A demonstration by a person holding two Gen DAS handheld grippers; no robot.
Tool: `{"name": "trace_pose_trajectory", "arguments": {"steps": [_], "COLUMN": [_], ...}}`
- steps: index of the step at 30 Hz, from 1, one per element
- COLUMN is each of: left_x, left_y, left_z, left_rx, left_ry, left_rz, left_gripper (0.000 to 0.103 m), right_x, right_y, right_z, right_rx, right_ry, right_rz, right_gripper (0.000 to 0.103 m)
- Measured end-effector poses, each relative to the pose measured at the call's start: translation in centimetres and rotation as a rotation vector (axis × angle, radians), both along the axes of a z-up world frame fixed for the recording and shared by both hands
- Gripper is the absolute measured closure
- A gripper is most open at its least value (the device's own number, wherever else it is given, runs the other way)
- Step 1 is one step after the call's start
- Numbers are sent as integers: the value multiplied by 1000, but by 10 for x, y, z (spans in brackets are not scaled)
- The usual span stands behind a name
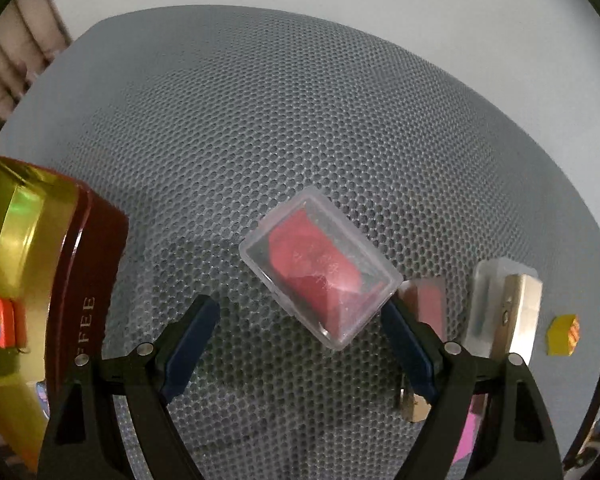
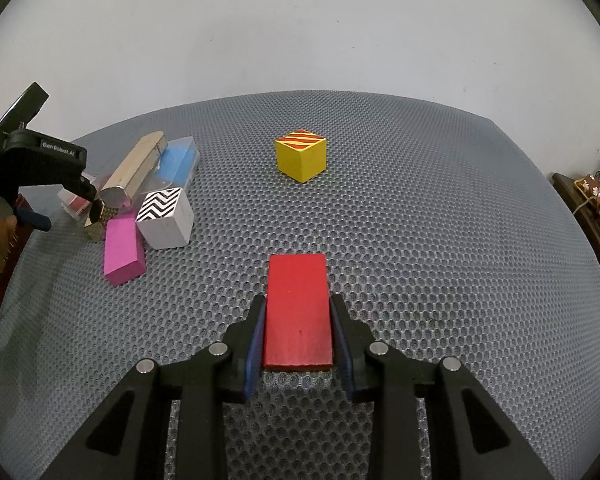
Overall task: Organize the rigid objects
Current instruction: 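Grasp the clear box with red contents with the left gripper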
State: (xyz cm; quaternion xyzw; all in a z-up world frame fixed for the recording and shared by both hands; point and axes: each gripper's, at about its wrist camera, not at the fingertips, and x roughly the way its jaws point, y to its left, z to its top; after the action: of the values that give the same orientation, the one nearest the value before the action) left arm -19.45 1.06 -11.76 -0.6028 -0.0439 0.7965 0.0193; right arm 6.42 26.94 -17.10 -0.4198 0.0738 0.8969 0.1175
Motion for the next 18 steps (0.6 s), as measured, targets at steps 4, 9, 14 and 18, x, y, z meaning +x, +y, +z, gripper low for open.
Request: {"name": "trace_pose_trajectory", "arguments": {"steps": [4,9,14,18], "left_x": [-4,-18,-33,-34], "left_y": [-7,-9,-16,-15], "left_z": [6,2,-12,-13], "left_rx": [52,80,84,53], "left_ry": [-23,-69,-120,-105], "left_rz": [67,110,199,165], "left_gripper": [18,17,17,29], "right_x": [1,1,1,0], "right_y": [-2,-4,-5,-6], "right_z": [1,1,1,1], "right_rx": [-1,-4,-5,-7], "right_ry": [0,1,2,2], "right_rz": [-1,-1,-2,-3], "right_gripper": [71,71,71,71]}}
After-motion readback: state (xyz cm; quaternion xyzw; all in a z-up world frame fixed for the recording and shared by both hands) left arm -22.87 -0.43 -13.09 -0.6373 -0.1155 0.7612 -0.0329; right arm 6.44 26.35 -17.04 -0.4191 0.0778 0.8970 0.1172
